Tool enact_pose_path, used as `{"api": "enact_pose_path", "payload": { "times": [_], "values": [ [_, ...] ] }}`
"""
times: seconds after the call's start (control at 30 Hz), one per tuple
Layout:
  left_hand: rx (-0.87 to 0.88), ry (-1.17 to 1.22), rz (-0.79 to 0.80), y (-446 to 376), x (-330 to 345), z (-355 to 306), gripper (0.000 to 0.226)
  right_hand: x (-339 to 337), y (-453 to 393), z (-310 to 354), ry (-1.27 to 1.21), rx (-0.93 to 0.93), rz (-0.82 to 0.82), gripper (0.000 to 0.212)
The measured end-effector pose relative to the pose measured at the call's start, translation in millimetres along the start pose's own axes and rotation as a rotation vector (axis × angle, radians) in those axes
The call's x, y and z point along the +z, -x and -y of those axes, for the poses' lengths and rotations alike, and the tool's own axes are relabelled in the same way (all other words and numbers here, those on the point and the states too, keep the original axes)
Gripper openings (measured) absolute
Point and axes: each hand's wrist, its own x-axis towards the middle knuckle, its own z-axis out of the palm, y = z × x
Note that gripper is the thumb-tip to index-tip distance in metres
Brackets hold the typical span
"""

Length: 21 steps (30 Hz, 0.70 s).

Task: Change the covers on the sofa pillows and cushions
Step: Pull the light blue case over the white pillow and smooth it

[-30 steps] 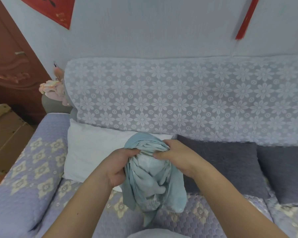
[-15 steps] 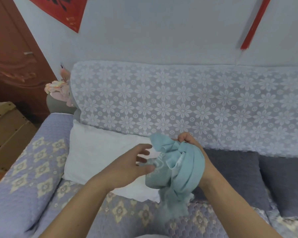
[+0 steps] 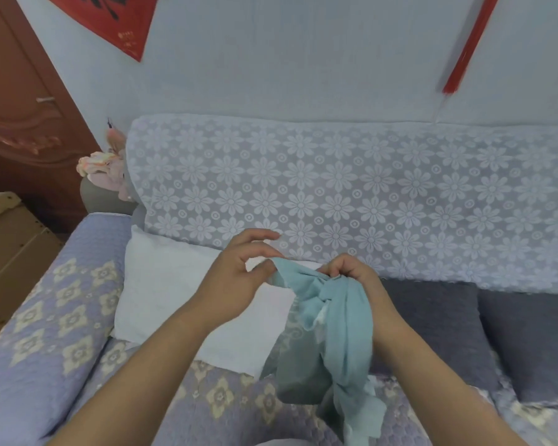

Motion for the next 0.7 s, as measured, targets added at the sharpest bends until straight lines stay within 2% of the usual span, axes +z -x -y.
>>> {"api": "enact_pose_path", "payload": {
  "times": [0.03,0.1,0.13,0.17,0.23,0.27,0.3,0.33,0.4,0.47,0.5,0.6,0.7],
  "values": [
    [-0.085,0.000,-0.089,0.3,0.1,-2.2,0.023,2.6,2.0,-1.7,0.097,-0.055,-0.069,0.029],
    [-0.214,-0.039,-0.298,9.9,2.5,-9.7,0.028,4.3,1.3,-5.6,0.561,-0.240,-0.240,0.028],
    [-0.243,-0.021,-0.258,19.8,5.1,-16.0,0.033,5.3,-1.2,-7.9,0.793,-0.310,-0.274,0.024],
    [-0.249,0.030,-0.097,31.3,9.9,-22.0,0.042,7.9,-2.4,-8.0,0.942,-0.353,-0.270,0.023],
    [-0.313,0.095,0.405,52.7,28.1,-35.6,0.072,15.3,-5.6,-5.2,1.097,-0.428,-0.226,0.022],
    [-0.307,0.115,0.507,60.8,39.2,-32.0,0.085,21.3,-6.9,-1.5,1.158,-0.437,-0.185,0.021],
    [-0.288,0.125,0.450,62.3,49.1,-25.4,0.084,26.6,-7.9,1.0,1.204,-0.428,-0.126,0.019],
    [-0.297,0.121,0.275,57.6,55.1,-16.0,0.069,32.0,-8.2,2.5,1.220,-0.414,-0.078,0.019],
    [-0.340,0.037,-0.100,45.7,56.3,-3.7,0.024,36.9,-7.6,1.3,1.241,-0.441,-0.062,0.021],
    [-0.273,0.095,-0.348,41.1,50.6,3.5,0.017,34.2,-6.7,-5.5,1.267,-0.550,-0.136,0.027],
    [-0.198,0.191,-0.399,42.8,47.4,1.1,0.018,31.9,-5.9,-10.8,1.277,-0.624,-0.196,0.032],
    [-0.004,0.341,-0.406,53.7,46.4,-13.1,0.034,26.7,-2.8,-24.8,1.187,-0.761,-0.395,0.036],
    [0.038,0.463,-0.432,59.0,51.4,-8.4,0.026,24.9,0.7,-29.0,0.971,-0.777,-0.528,0.035]
  ]
}}
